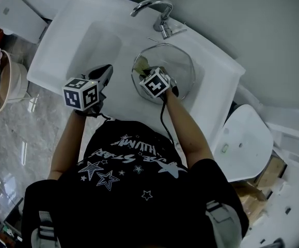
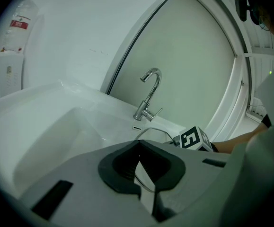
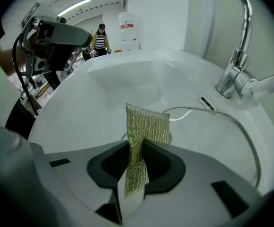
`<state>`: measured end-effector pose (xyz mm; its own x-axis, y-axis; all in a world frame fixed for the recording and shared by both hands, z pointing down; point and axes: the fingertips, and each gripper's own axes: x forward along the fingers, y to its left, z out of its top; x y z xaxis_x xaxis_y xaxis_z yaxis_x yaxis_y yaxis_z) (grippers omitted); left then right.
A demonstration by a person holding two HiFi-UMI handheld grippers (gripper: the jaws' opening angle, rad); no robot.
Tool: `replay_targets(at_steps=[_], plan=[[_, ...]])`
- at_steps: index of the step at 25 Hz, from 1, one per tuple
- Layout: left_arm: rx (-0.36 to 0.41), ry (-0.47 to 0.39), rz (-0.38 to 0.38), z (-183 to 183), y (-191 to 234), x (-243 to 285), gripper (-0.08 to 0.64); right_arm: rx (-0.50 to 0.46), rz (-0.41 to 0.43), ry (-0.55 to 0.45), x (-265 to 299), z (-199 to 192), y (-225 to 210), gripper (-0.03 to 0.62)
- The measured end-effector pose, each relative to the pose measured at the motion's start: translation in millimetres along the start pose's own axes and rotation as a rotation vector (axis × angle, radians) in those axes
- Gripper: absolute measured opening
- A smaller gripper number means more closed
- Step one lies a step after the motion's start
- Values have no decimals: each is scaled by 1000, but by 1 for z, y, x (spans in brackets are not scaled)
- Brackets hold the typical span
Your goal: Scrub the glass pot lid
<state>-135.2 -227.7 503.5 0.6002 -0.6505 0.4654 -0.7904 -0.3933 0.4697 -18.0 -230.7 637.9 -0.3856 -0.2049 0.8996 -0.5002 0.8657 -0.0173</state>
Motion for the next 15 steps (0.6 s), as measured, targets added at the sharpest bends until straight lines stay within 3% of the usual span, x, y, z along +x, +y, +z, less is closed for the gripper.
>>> replay_targets(at_steps=[7, 15], plan=[[-15, -9, 28, -11, -8, -9, 8, -50, 147, 63, 6, -25, 38, 84], [-15, -7, 47, -26, -22, -17, 8, -111, 238, 97, 1, -49, 70, 84]])
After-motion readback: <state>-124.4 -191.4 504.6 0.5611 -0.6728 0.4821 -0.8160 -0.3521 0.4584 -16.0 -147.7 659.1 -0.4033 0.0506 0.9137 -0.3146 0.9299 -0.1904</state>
